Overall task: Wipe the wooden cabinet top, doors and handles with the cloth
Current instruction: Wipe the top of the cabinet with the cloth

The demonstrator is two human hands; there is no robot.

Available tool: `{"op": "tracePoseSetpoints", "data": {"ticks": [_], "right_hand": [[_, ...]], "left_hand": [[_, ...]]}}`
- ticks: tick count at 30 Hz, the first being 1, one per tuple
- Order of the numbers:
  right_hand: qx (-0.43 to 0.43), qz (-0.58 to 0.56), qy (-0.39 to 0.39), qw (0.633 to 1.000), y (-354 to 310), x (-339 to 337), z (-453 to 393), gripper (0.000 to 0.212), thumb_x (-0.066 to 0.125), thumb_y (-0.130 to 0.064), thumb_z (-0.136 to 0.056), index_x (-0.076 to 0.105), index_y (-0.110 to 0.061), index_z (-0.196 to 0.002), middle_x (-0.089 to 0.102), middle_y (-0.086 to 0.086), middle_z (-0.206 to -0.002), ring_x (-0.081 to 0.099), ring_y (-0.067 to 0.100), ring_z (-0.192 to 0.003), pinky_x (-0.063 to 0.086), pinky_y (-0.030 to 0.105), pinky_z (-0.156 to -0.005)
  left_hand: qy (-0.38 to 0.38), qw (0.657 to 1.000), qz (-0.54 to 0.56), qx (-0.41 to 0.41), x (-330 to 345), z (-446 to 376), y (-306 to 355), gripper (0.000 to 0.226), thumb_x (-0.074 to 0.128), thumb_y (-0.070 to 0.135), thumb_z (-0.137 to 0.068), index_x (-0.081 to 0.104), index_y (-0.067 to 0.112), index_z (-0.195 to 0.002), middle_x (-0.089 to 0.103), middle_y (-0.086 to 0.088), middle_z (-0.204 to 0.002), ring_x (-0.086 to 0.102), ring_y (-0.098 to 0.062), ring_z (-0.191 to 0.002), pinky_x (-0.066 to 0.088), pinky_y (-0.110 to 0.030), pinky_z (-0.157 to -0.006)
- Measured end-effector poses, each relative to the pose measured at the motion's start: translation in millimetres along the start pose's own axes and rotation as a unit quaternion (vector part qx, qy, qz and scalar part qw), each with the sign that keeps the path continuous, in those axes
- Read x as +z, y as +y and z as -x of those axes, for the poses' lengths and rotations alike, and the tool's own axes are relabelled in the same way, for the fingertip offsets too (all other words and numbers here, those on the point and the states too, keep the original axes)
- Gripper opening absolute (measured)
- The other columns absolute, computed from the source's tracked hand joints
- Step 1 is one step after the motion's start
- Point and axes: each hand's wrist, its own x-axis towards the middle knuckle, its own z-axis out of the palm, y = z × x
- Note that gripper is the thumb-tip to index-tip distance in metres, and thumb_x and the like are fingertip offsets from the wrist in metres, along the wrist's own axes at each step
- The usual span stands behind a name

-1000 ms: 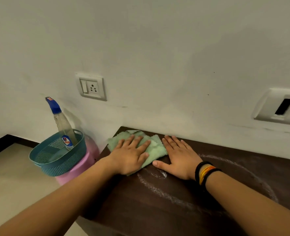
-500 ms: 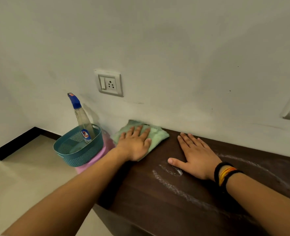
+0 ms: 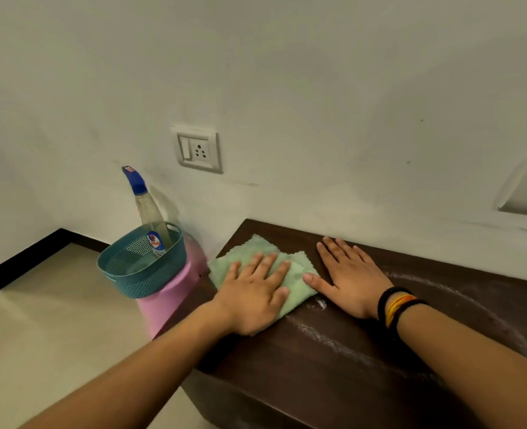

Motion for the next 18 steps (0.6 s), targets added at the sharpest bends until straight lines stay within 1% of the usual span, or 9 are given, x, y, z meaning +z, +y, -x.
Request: {"op": "tracePoseSetpoints", "data": {"ticks": [1,3,5,6,8,10,13,15,18], "right_hand": [[-0.002,0.0,0.001,1.0,-0.5,-0.3,0.2,0.113,-0.012,-0.091,-0.072,-0.003,-0.024,-0.162,-0.008,-0.003,-0.17,-0.008,0.015,-0.156,0.0,0.041,-0.126],[0.001,-0.002,0.0,1.0,0.1,-1.1,0.1,0.115,-0.015,-0.091,-0.07,-0.002,-0.024,-0.162,-0.007,-0.002,-0.17,-0.006,0.016,-0.156,0.001,0.041,-0.126],[0.006,0.001,-0.005,1.0,-0.6,-0.2,0.6,0.112,-0.012,-0.091,-0.073,-0.002,-0.024,-0.162,-0.006,-0.002,-0.17,-0.006,0.016,-0.156,0.001,0.042,-0.126],[0.006,0.004,-0.003,1.0,-1.3,0.5,0.4,0.11,-0.01,-0.09,-0.075,-0.002,-0.024,-0.162,-0.006,-0.002,-0.17,-0.006,0.017,-0.156,0.001,0.042,-0.126],[0.008,0.004,-0.001,1.0,-2.0,1.1,1.6,0.107,-0.009,-0.088,-0.077,-0.001,-0.023,-0.162,-0.005,-0.001,-0.17,-0.007,0.018,-0.156,0.001,0.043,-0.126],[0.004,0.004,-0.003,1.0,-5.7,1.5,5.7,0.106,-0.01,-0.086,-0.078,-0.001,-0.023,-0.162,-0.005,0.0,-0.17,-0.007,0.02,-0.156,0.001,0.043,-0.126],[0.007,-0.005,0.0,1.0,-9.2,1.0,11.0,0.102,-0.012,-0.082,-0.079,0.001,-0.024,-0.163,-0.005,0.0,-0.17,-0.007,0.02,-0.156,0.0,0.042,-0.126],[0.006,-0.008,-0.001,1.0,-10.4,-0.2,16.7,0.101,-0.013,-0.081,-0.079,0.001,-0.025,-0.163,-0.005,0.0,-0.17,-0.006,0.02,-0.156,0.0,0.042,-0.126],[0.005,-0.005,-0.002,1.0,-12.1,1.6,21.1,0.1,-0.011,-0.08,-0.081,0.002,-0.025,-0.163,-0.004,0.0,-0.17,-0.006,0.021,-0.156,0.001,0.043,-0.126]], "left_hand": [[0.007,1.0,0.003,0.013,-2.9,-10.2,-1.5,0.059,0.013,0.055,-0.103,-0.005,0.04,-0.157,-0.009,0.007,-0.168,-0.01,-0.019,-0.154,-0.004,-0.052,-0.122],[0.018,1.0,0.014,-0.021,-11.5,-24.4,-18.3,0.058,0.012,0.054,-0.103,-0.003,0.04,-0.158,-0.005,0.006,-0.168,-0.006,-0.019,-0.155,-0.001,-0.051,-0.123],[0.017,0.997,0.015,-0.068,-8.1,-8.0,-33.2,0.059,0.012,0.053,-0.103,-0.005,0.038,-0.158,-0.006,0.005,-0.168,-0.005,-0.02,-0.155,0.0,-0.051,-0.124],[0.01,0.997,0.013,-0.069,-3.0,8.1,-31.7,0.06,0.013,0.052,-0.104,-0.007,0.036,-0.158,-0.008,0.006,-0.168,-0.006,-0.019,-0.155,0.0,-0.051,-0.124],[0.0,1.0,0.004,-0.028,4.0,33.0,-8.9,0.062,0.014,0.053,-0.104,-0.009,0.034,-0.158,-0.011,0.007,-0.167,-0.01,-0.018,-0.154,-0.002,-0.053,-0.123],[0.007,1.0,-0.001,0.025,4.4,24.7,9.5,0.063,0.014,0.054,-0.103,-0.009,0.032,-0.158,-0.008,0.007,-0.168,-0.008,-0.018,-0.155,-0.002,-0.053,-0.123],[0.003,1.0,0.016,-0.009,-11.6,-14.6,-3.5,0.063,0.013,0.053,-0.103,-0.007,0.031,-0.159,-0.006,0.005,-0.168,-0.006,-0.018,-0.155,-0.001,-0.05,-0.124],[0.005,0.999,0.014,-0.048,-10.0,-7.1,-19.0,0.064,0.013,0.053,-0.103,-0.007,0.029,-0.159,-0.006,0.003,-0.169,-0.006,-0.019,-0.155,-0.001,-0.05,-0.124],[-0.006,1.0,0.006,-0.013,6.3,35.5,-4.1,0.065,0.014,0.053,-0.103,-0.008,0.029,-0.159,-0.009,0.004,-0.168,-0.008,-0.019,-0.155,-0.001,-0.053,-0.123]]}}
